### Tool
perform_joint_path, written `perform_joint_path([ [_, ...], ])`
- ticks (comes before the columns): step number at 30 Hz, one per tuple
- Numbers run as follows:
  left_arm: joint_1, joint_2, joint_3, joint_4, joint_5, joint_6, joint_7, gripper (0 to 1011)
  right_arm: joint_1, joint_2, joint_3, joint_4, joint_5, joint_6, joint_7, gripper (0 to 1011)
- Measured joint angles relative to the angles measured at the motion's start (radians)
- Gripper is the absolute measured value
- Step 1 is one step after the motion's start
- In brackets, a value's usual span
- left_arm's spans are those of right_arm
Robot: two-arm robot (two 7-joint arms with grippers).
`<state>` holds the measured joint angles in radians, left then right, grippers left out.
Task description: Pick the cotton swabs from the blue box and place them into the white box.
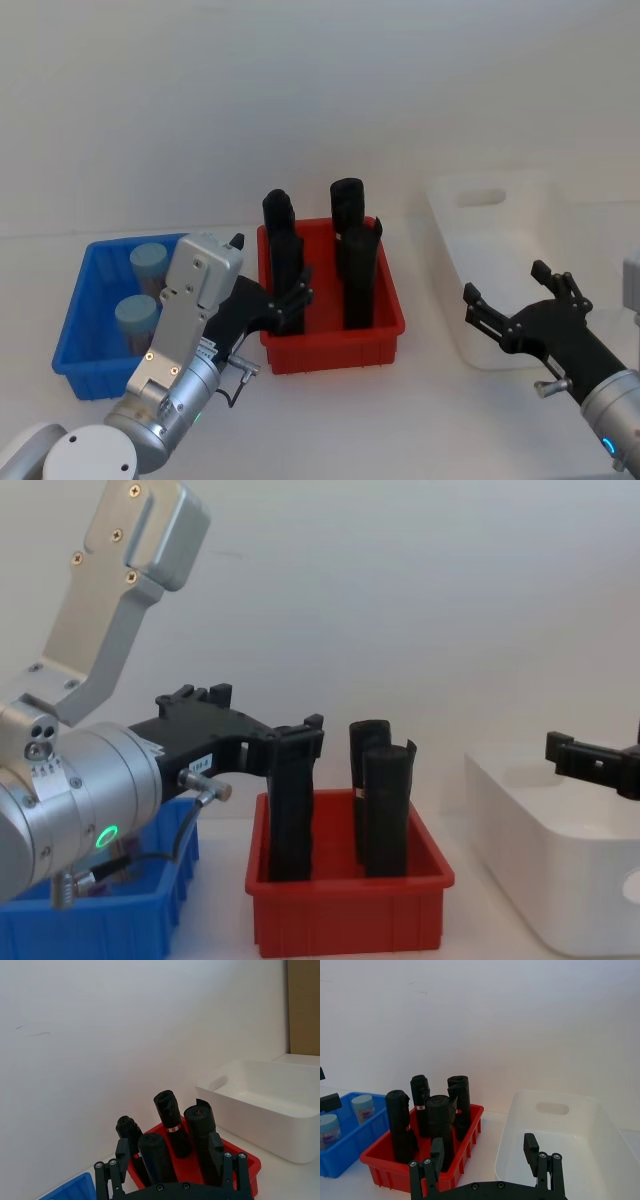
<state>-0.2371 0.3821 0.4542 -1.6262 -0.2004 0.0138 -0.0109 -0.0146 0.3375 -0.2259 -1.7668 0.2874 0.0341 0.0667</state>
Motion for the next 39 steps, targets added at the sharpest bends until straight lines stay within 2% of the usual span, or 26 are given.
perform_joint_path([
  [39, 0.0, 0.0, 0.0, 0.0, 0.0, 0.0, 0.0, 1004, 0.0, 0.0, 0.0, 0.0, 0.0, 0.0, 0.0, 1001],
])
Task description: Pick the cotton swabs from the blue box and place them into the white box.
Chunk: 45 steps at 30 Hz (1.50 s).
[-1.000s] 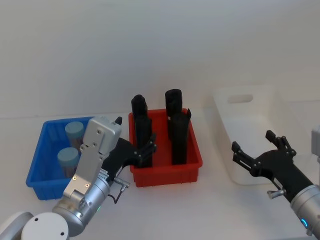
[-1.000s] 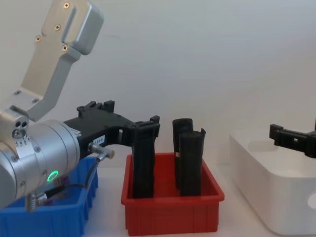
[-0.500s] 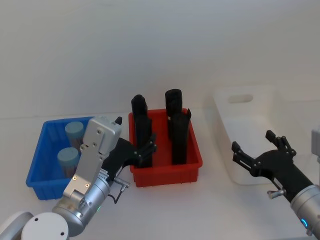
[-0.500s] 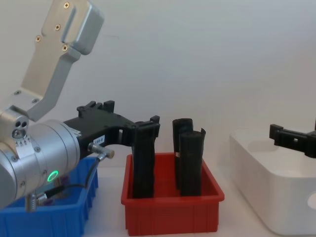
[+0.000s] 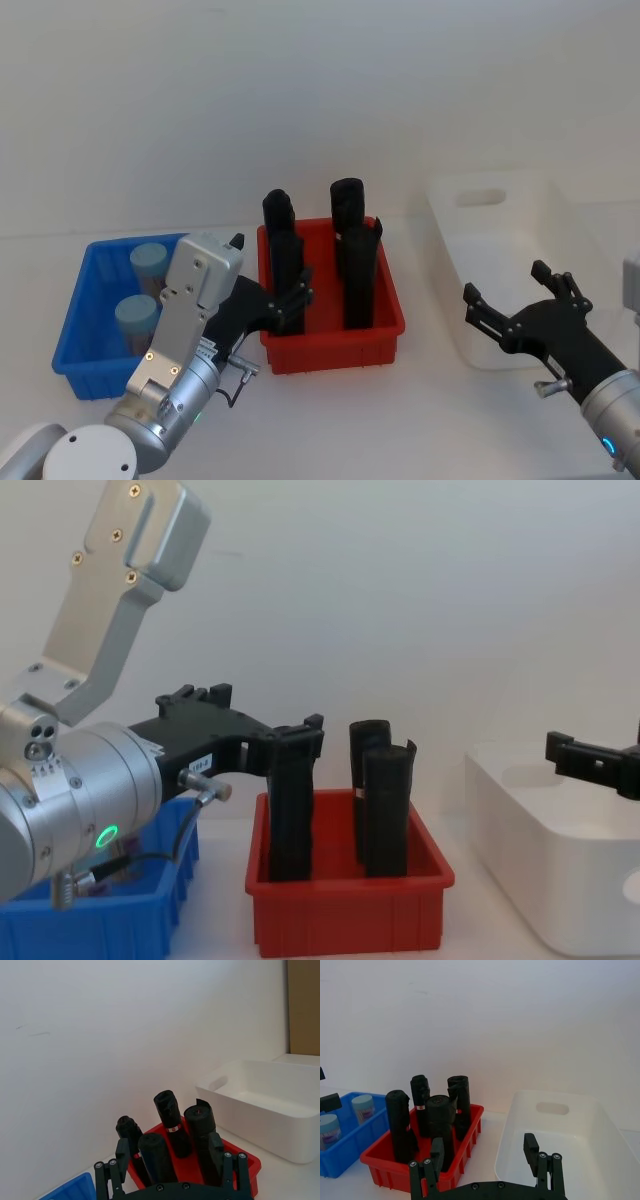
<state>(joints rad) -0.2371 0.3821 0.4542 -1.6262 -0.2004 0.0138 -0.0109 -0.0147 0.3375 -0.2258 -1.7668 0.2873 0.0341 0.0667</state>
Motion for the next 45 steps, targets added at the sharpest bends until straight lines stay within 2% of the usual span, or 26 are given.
perform_joint_path([
  [28, -0.001, -0.001, -0.003, 0.004, -0.007, 0.006, -0.001, 1004, 0.0, 0.0, 0.0, 0.0, 0.0, 0.0, 0.0, 1001],
  [45, -0.025, 0.009, -0.049, 0.051, -0.096, 0.076, -0.018, 1004, 0.0, 0.0, 0.0, 0.0, 0.0, 0.0, 0.0, 1002],
])
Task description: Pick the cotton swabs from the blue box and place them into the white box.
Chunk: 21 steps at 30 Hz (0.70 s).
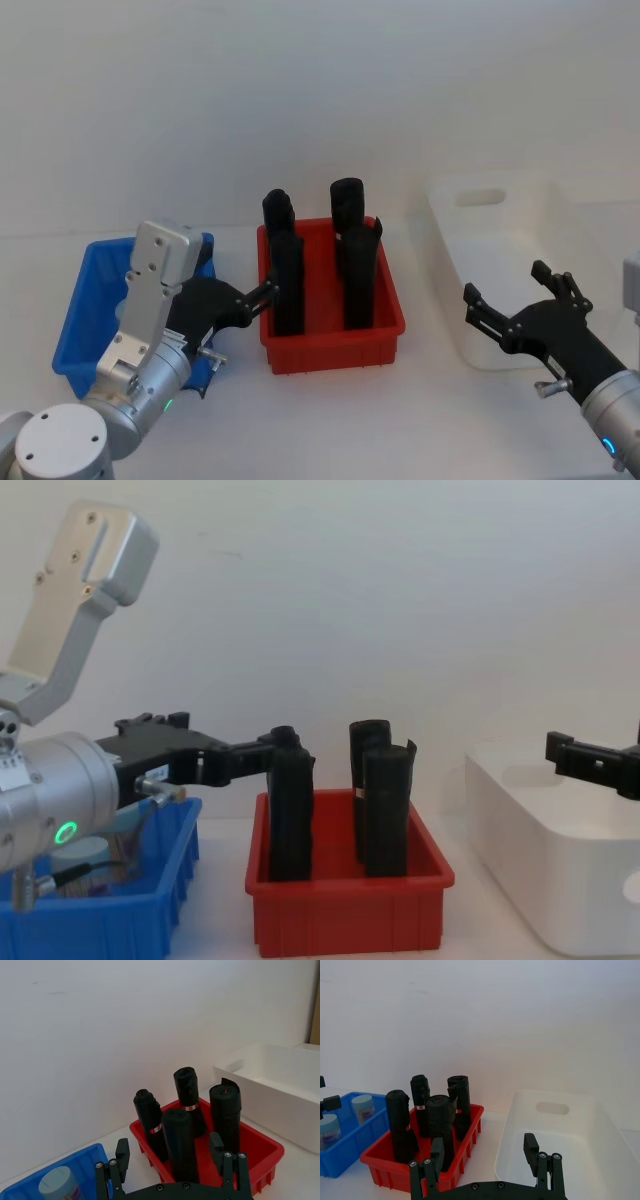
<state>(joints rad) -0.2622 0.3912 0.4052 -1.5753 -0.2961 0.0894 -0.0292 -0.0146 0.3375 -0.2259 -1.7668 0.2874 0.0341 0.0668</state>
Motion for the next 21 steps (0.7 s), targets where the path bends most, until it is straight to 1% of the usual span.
perform_joint_path([
  [11, -0.025, 0.013, -0.041, 0.051, -0.046, 0.041, -0.008, 1004, 0.0, 0.0, 0.0, 0.0, 0.0, 0.0, 0.0, 1001],
  [21, -0.054, 0.023, -0.073, 0.106, -0.069, 0.079, -0.026, 1004, 0.0, 0.0, 0.0, 0.0, 0.0, 0.0, 0.0, 1002],
])
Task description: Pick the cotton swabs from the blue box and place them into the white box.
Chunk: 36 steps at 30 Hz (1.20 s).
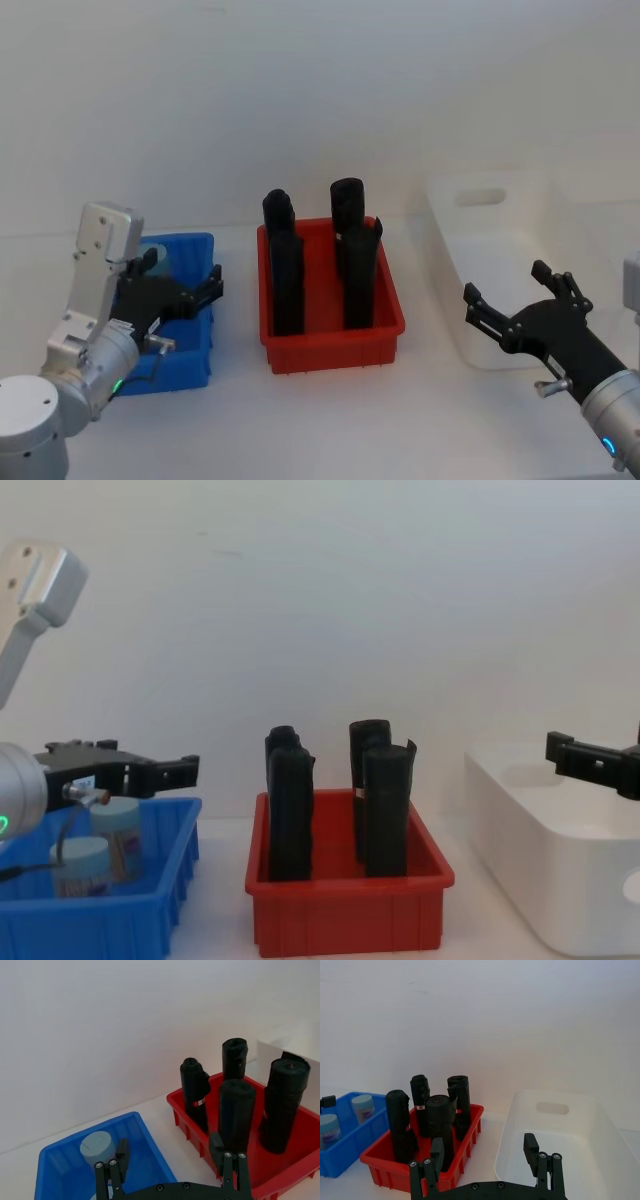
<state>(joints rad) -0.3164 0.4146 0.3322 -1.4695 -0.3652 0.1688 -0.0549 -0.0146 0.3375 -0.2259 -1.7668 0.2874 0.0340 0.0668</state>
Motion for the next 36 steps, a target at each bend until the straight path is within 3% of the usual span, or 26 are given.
perform_joint_path([
  [16, -0.057, 0.003, -0.04, 0.131, -0.027, 0.059, -0.049, 1004, 0.0, 0.0, 0.0, 0.0, 0.0, 0.0, 0.0, 1001],
  [36, -0.114, -0.014, -0.056, 0.284, -0.04, 0.067, -0.1, 1004, 0.0, 0.0, 0.0, 0.0, 0.0, 0.0, 0.0, 1002],
])
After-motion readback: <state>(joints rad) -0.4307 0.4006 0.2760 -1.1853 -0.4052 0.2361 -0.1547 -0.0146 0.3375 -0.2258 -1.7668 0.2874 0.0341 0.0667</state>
